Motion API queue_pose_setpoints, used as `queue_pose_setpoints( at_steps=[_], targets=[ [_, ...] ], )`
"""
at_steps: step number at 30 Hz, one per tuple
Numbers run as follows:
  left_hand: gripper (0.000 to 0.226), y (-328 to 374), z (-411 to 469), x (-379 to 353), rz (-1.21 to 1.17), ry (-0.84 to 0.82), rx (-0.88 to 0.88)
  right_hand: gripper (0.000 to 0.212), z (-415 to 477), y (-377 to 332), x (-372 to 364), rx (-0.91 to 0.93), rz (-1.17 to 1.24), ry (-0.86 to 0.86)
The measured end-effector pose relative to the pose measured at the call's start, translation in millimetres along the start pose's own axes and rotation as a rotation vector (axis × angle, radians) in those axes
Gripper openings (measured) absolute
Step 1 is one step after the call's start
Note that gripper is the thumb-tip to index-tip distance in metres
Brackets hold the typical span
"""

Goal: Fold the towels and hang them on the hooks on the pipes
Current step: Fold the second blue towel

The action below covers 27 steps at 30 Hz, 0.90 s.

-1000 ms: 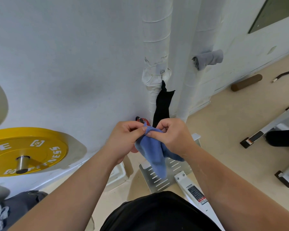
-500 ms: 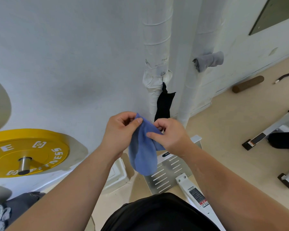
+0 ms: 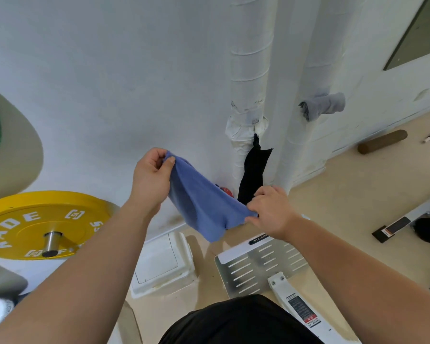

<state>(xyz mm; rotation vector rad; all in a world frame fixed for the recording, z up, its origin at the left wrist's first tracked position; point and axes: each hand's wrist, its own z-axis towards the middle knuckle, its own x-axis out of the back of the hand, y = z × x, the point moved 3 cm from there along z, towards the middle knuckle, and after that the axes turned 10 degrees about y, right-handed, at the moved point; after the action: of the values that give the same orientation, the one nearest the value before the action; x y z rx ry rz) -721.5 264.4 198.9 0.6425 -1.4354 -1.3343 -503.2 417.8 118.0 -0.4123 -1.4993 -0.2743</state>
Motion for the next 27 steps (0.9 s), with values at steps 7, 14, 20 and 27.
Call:
queue_pose_setpoints(
  at_steps=[7, 14, 20, 27],
  targets=[
    [0.009, -20, 28, 21, 0.011, 0.137, 0.064, 0.023, 5, 31, 24, -0.044, -0.031, 0.242],
    [0.01, -36, 28, 13, -0.073, 0.165, 0.164, 0.01, -3, 49, 54, -0.295, 0.452, 0.447],
    [0.012, -58, 31, 5, -0.043, 0.178, 0.318, 0.015, -8, 33, 85, -0.223, 0.957, 0.509],
    [0.007, -59, 37, -3, -0.074, 0.214, 0.381, 0.019, -15, 23, 88, -0.115, 0.718, 0.104]
  ],
)
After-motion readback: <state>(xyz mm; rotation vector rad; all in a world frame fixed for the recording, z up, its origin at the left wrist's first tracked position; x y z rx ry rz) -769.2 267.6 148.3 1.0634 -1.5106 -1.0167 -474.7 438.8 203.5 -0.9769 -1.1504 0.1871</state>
